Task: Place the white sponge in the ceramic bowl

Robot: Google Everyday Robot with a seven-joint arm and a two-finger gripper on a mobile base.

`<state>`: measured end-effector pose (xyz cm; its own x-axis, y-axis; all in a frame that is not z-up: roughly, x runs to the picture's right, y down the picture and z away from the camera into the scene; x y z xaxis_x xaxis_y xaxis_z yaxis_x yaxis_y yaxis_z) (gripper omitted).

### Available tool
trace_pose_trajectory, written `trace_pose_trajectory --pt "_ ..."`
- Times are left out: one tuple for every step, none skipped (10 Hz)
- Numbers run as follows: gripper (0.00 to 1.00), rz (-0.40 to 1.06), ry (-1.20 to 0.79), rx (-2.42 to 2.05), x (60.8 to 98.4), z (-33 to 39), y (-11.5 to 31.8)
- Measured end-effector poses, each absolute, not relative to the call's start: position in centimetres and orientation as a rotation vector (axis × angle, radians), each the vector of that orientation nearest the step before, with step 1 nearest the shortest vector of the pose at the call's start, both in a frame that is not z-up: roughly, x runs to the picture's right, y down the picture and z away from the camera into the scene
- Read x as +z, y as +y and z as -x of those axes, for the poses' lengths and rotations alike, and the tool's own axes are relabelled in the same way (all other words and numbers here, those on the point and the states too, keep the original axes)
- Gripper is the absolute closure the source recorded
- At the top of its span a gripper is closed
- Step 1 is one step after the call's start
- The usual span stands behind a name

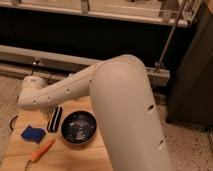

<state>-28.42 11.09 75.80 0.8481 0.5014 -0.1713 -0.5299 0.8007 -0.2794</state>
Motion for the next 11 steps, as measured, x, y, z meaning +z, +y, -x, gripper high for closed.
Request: trace_pose_trajectory --pt "0.2 0.318 0.055 0.482 74.7 30.7 12.2" --pt "0.2 0.327 0.033 0.419 73.6 33.0 13.3" --pt "0.2 0.349 0.022 0.38 72.9 34.6 14.3" --pt "0.2 0.392 0.009 0.346 72.2 36.2 15.6" --pt "0.2 0.45 -0.004 0.323 71.8 37.6 16.9" --pt "0.2 0.515 -0.019 0.307 71.5 38.9 18.1" --pt "0.2 0.546 -0.024 0.304 71.7 39.4 18.5" --pt "0.2 0.57 -0.03 0.3 72.3 39.7 18.8" --pt "0.2 0.577 -0.033 0.295 73.2 39.7 19.1" --pt "0.2 0.569 -0.034 0.289 74.0 39.6 19.1" --pt "0.2 0.554 -0.027 0.283 75.2 39.3 19.2"
